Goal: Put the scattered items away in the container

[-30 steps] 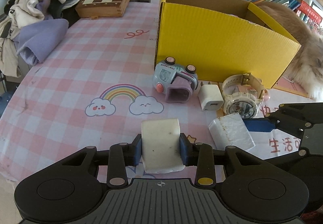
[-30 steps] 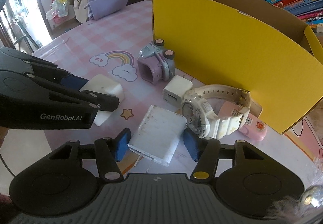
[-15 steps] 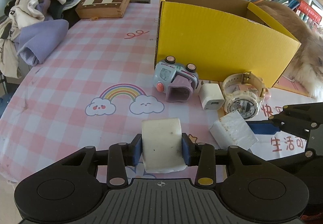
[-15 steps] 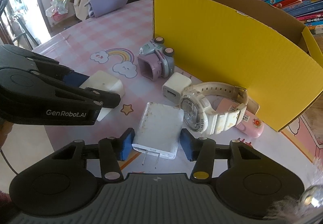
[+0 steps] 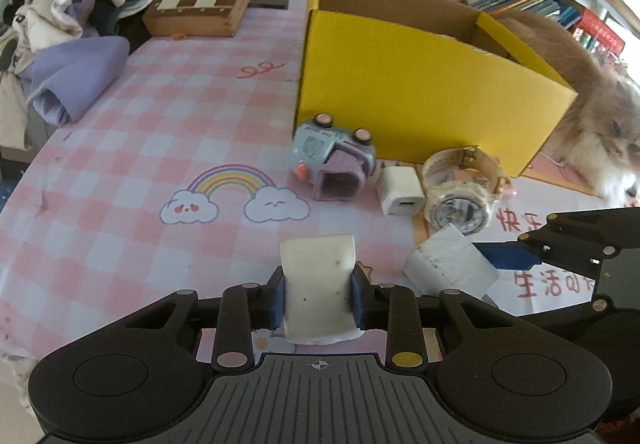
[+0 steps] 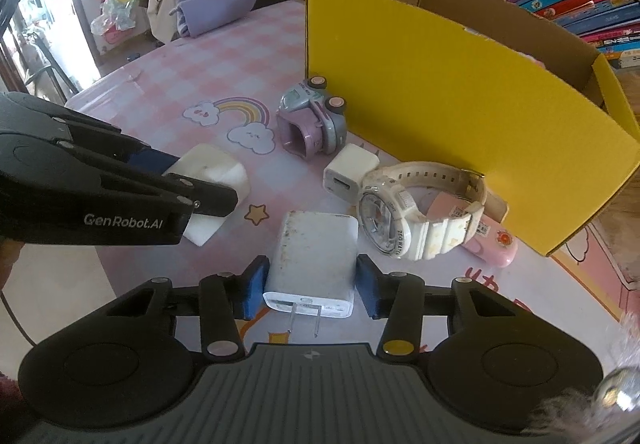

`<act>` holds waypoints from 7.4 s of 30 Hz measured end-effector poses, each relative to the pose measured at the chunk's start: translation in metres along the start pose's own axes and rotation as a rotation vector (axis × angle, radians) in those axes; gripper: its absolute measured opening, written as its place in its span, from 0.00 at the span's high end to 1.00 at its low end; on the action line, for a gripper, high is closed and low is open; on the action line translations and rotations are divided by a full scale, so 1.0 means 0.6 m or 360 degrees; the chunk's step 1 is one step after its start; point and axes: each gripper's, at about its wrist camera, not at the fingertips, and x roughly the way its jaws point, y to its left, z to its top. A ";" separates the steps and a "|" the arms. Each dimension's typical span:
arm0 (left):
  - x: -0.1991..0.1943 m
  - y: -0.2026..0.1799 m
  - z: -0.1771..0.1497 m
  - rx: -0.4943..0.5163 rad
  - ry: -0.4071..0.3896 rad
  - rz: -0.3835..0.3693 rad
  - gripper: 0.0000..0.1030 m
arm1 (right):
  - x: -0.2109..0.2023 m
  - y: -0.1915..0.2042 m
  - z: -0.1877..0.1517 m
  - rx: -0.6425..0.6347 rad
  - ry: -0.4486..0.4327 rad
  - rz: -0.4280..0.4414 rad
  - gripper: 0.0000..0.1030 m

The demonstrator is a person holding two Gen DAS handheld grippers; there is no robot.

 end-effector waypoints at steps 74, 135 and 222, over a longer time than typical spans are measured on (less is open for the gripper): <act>0.004 -0.135 0.283 0.0418 -0.0337 -0.0061 0.74 | -0.116 -0.257 0.191 -0.0102 -0.0402 -0.0251 0.57; 0.213 -0.147 0.316 0.0715 0.0572 -0.0052 0.71 | 0.046 -0.301 0.222 -0.0123 0.0137 0.0248 0.59; -0.204 -0.055 -0.064 0.0308 -0.0525 0.0105 0.10 | -0.247 0.053 -0.120 0.0382 -0.0516 -0.0588 0.14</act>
